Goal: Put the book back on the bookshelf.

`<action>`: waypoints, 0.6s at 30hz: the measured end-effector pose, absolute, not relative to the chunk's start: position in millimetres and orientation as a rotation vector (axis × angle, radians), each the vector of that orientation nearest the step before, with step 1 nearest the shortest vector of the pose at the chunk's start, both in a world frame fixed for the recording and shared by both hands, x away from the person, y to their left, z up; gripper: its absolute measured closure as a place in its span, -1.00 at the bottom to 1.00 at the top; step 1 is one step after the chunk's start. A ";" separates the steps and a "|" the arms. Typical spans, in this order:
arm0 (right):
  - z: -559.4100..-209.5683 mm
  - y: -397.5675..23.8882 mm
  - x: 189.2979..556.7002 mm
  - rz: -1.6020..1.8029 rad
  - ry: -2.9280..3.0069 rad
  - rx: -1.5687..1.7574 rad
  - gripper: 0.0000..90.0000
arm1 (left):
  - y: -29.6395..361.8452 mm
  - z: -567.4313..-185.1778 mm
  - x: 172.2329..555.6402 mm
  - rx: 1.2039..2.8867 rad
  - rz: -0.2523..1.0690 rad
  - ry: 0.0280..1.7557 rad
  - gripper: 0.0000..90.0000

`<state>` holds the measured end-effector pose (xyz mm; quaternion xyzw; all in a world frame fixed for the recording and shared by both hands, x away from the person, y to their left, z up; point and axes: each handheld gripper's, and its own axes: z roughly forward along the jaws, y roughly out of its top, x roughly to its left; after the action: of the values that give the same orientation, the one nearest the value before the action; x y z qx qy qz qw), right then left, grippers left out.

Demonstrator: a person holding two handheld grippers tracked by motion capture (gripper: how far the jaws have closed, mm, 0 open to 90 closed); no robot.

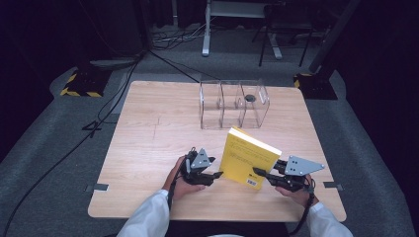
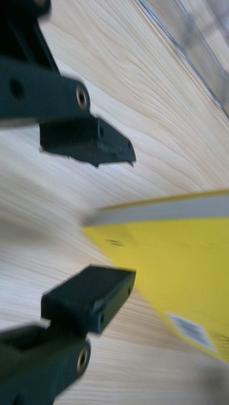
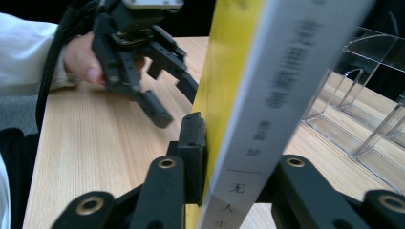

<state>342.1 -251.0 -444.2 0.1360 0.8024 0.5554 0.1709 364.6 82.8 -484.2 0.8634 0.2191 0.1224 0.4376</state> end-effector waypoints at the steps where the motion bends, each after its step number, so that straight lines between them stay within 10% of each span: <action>1: -444.3 -250.7 342.4 1.583 2.275 0.397 0.67 | 93.1 -482.8 360.8 2.152 0.330 0.588 -0.30; 18: -439.3 -236.7 342.9 1.525 2.210 0.467 0.70 | 207.0 -487.6 319.1 2.208 0.468 0.939 -0.60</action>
<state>342.9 -236.7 -439.3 0.1675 0.7935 0.5475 0.2064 319.1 207.0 -487.6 0.8490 0.3609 0.1797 0.3414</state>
